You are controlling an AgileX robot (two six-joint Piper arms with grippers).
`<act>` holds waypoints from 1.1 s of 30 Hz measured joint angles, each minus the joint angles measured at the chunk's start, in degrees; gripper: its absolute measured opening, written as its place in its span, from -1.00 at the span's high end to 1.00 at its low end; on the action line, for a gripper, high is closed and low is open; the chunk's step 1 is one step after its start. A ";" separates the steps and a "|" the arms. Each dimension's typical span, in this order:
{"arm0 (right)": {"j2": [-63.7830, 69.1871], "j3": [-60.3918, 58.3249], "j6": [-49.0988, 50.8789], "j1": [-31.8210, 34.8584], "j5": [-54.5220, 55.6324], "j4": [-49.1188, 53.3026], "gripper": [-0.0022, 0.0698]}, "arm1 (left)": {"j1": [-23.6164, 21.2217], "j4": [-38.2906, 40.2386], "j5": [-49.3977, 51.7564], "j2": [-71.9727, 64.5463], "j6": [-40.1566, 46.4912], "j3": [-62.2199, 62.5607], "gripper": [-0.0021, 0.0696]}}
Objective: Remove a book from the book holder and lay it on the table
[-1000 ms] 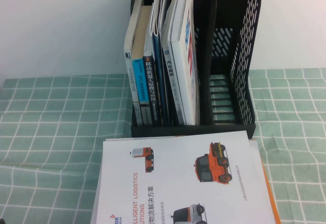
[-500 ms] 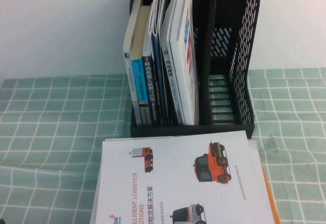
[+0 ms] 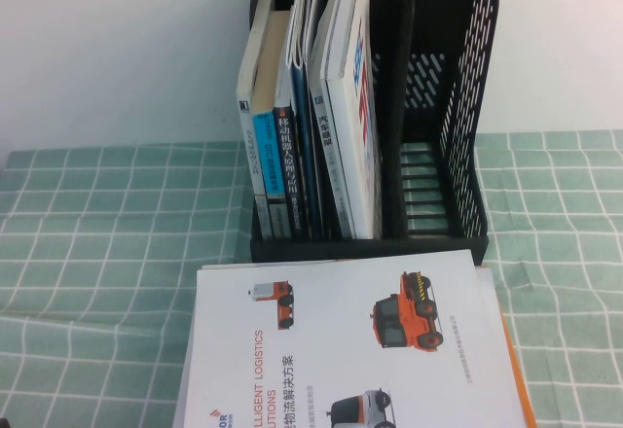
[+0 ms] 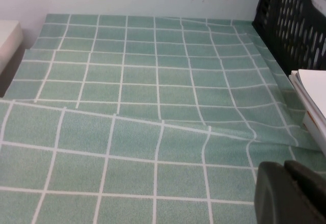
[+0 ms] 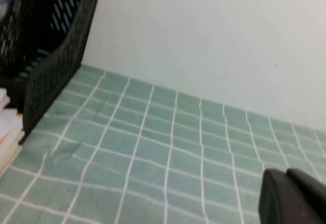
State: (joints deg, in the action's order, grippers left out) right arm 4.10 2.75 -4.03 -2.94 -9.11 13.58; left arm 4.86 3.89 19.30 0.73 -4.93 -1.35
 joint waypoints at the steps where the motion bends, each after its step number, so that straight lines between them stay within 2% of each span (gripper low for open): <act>1: -1.14 -1.97 -1.45 1.34 0.38 -1.95 0.94 | 0.00 0.00 0.00 0.00 0.00 0.00 0.94; 4: -3.94 -4.12 -3.42 3.12 -6.23 -7.83 0.94 | 0.00 0.00 0.00 0.00 0.11 0.00 0.94; 7: -4.53 -4.47 -4.42 3.46 -10.79 -8.37 0.95 | 0.00 0.00 0.00 0.00 0.11 0.00 0.94; 33: -4.77 -4.47 -4.42 3.46 -11.24 -12.43 0.95 | 0.00 0.00 0.00 0.00 0.00 0.00 0.95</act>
State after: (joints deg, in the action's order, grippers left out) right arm -0.67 -1.72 -8.45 0.52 -20.35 1.15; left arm 4.86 3.89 19.30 0.73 -4.94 -1.35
